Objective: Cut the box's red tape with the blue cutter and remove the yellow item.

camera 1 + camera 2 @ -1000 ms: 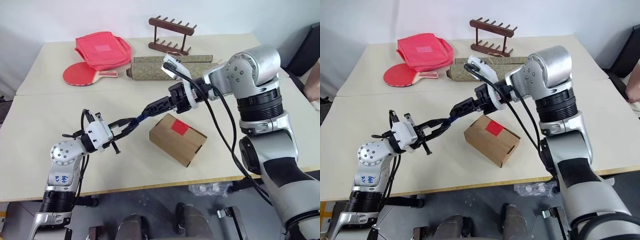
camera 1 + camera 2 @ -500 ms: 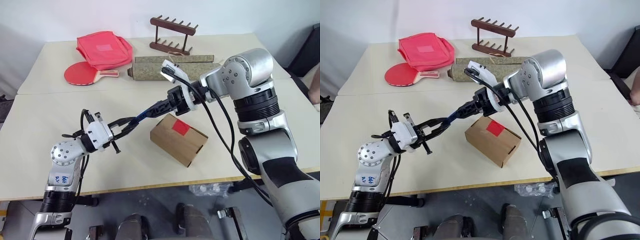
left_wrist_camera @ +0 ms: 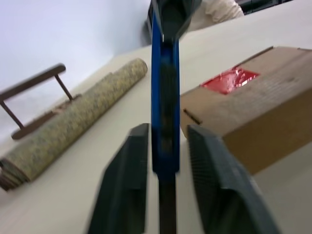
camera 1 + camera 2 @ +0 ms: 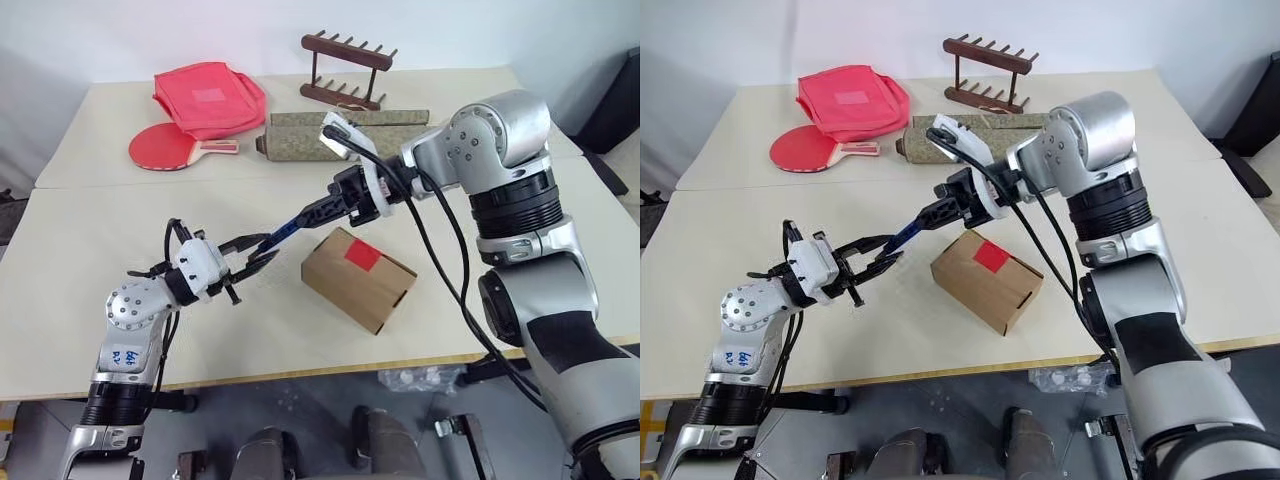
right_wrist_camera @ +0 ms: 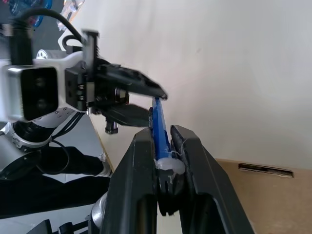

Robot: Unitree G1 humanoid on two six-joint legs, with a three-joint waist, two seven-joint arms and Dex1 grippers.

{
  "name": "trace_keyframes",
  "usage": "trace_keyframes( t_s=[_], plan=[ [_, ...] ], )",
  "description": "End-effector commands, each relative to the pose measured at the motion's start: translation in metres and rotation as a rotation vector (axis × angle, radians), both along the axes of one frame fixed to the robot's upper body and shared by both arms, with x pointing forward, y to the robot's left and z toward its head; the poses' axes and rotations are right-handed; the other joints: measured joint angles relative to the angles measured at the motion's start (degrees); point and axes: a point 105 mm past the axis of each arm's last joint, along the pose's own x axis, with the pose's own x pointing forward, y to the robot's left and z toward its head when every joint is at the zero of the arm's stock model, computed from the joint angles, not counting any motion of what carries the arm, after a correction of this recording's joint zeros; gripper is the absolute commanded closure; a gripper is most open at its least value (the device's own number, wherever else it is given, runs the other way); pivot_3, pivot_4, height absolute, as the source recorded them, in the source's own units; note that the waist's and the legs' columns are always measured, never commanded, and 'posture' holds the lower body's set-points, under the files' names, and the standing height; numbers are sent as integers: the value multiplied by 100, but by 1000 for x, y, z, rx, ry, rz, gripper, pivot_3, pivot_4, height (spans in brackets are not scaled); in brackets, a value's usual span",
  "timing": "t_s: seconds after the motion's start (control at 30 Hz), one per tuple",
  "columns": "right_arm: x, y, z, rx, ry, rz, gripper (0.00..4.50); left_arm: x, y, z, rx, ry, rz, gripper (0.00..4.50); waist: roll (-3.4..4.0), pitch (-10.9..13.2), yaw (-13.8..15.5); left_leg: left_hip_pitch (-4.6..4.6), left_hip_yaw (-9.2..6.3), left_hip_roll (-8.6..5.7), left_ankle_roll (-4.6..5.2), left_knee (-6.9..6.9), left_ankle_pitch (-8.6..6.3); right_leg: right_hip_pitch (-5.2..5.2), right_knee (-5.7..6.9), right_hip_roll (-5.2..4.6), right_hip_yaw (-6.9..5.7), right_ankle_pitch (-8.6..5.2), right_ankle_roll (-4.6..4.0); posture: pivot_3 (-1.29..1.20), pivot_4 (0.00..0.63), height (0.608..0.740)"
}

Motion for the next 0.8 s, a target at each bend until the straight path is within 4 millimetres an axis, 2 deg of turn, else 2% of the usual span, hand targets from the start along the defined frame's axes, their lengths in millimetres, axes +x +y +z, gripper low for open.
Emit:
trace_keyframes(
  t_s=[0.03,0.1,0.27,0.37,0.47,0.53,0.63,0.7,0.8],
  plan=[
    [-2,-1,21,53,-75,13,4338,0,1,9,-29,7,9,1973,0,0,0,0,0,0,0,0,0,0,0,0,0,0,0,0,150,740],
    [0,-5,25,63,-92,-8,4338,2,8,12,-42,29,34,1394,0,0,0,0,0,0,0,-1,0,0,0,0,0,0,0,0,150,740],
    [7,-18,33,82,-138,-69,4338,0,43,19,-79,119,133,0,-1,1,-13,-1,-2,2,0,-2,0,0,-2,1,-1,0,0,0,150,740],
    [9,-27,38,96,-163,-100,4338,-14,60,14,-113,215,152,0,-1,1,-62,1,-2,4,-1,-10,-1,-2,-2,0,1,0,0,0,150,740],
    [11,-36,42,108,-187,-130,4338,-33,66,-4,-110,334,152,0,-1,1,-100,2,-3,6,-8,-14,-5,-3,-3,2,0,0,1,0,150,740],
    [10,-43,46,123,-202,-142,4338,-49,57,-14,-144,427,110,0,-1,1,-104,2,-4,7,-10,-17,-7,-4,-7,4,0,0,1,0,150,740],
    [8,-51,51,151,-233,-150,4338,-69,26,-17,-196,515,-13,0,-6,5,-70,-1,-5,9,-11,-16,-7,-3,-12,5,3,0,1,0,150,740],
    [6,-55,57,181,-263,-159,4338,-74,5,-10,-242,510,-73,0,-7,5,-19,-1,-5,10,-10,-12,-8,-2,-14,3,9,0,1,0,150,740],
    [3,-66,65,216,-318,-173,4338,-68,-24,4,-286,474,-120,0,-8,5,63,0,0,8,-8,-6,-6,1,-15,2,15,0,1,0,150,740]
  ],
)
